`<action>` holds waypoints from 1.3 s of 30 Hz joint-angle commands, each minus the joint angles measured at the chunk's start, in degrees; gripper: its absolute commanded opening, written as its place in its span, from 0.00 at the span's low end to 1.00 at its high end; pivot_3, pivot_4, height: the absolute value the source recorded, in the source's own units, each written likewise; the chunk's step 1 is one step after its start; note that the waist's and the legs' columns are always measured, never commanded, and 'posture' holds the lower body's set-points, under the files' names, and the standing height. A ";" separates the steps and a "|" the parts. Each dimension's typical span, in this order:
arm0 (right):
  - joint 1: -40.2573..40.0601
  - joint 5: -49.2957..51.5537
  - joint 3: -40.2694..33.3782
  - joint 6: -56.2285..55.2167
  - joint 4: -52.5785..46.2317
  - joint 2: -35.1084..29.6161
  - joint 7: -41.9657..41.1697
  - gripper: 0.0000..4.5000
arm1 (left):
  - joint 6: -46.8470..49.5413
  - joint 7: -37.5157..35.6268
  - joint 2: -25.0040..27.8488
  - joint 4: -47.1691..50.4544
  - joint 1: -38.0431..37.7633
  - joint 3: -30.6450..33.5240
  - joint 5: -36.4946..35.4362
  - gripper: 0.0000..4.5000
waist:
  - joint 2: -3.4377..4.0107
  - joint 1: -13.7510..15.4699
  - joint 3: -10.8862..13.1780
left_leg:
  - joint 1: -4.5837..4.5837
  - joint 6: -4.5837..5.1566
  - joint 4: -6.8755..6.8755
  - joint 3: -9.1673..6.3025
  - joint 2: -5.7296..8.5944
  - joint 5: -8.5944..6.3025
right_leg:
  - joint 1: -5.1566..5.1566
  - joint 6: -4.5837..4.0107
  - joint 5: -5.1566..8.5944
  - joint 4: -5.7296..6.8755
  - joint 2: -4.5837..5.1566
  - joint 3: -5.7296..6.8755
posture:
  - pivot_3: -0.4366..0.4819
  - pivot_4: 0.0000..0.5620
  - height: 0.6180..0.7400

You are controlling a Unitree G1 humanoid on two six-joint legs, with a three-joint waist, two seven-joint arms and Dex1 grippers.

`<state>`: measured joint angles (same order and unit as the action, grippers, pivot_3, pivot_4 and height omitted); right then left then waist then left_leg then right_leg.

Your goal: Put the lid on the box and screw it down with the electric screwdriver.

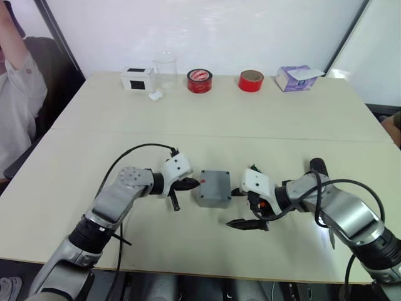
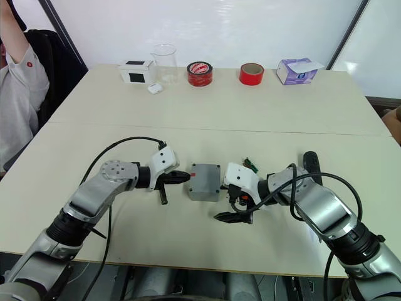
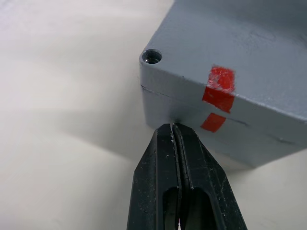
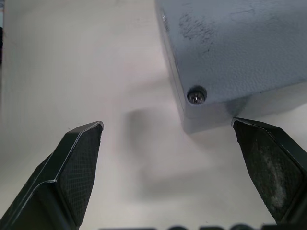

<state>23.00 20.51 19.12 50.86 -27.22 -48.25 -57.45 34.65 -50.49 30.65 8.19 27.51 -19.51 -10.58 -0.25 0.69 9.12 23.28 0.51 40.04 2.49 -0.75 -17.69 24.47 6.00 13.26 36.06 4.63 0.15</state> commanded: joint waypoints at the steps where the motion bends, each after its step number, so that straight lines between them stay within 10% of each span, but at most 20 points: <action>1: 0.86 0.39 -1.39 -0.23 -2.10 -0.07 0.56 0.99 | -1.59 -0.65 -0.25 0.38 1.23 -0.02 0.61 0.00 | 0.00 0.00 0.00 | 0.00 0.00 0.00 0.00 0.00 0.00 | 0.00 0.00 0.00 0.00 0.00 0.00 | 0.48 0.27 1.00; 14: -12.54 9.38 -30.82 9.63 -3.74 -0.36 9.08 0.99 | 9.90 -6.11 7.19 11.44 -3.41 10.69 -11.97 0.00 | -0.03 0.12 0.01 | 0.01 0.00 -0.01 -0.02 -0.07 0.00 | -0.02 0.00 0.00 0.00 0.01 0.01 | 0.48 0.27 1.00; 20: -18.42 7.66 -31.14 4.26 -1.20 1.01 11.90 0.59 | 12.94 -7.85 8.29 15.30 -0.81 10.12 -16.04 0.00 | -0.05 -0.10 0.02 | -0.01 0.00 -0.01 0.00 -0.03 0.00 | -0.03 -0.01 0.01 -0.01 0.00 -0.01 | 0.48 0.27 1.00; 36: -17.18 6.30 -26.52 -1.62 2.62 3.39 14.90 0.59 | 12.34 -7.65 8.39 15.00 0.73 7.84 -15.87 0.00 | -0.06 -0.04 0.03 | -0.05 0.00 -0.01 0.01 -0.03 0.00 | -0.03 -0.01 0.01 0.00 -0.05 -0.03 | 0.48 0.27 1.00; 39: -17.43 5.88 -25.75 -2.19 2.51 3.34 14.74 0.42 | 12.19 -7.64 8.36 14.81 0.69 7.71 -15.80 0.00 | -0.06 -0.05 0.03 | -0.05 0.00 -0.01 0.01 -0.04 0.00 | -0.03 -0.01 0.01 0.00 -0.06 -0.03 | 0.48 0.27 1.00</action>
<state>5.21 26.21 -6.64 49.71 -24.33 -44.98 -42.62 47.36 -58.25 38.82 22.21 27.77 -12.30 -25.73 -0.31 0.64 9.15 23.23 0.51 40.02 2.50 -0.79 -17.69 24.43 5.98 13.27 36.06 4.57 0.12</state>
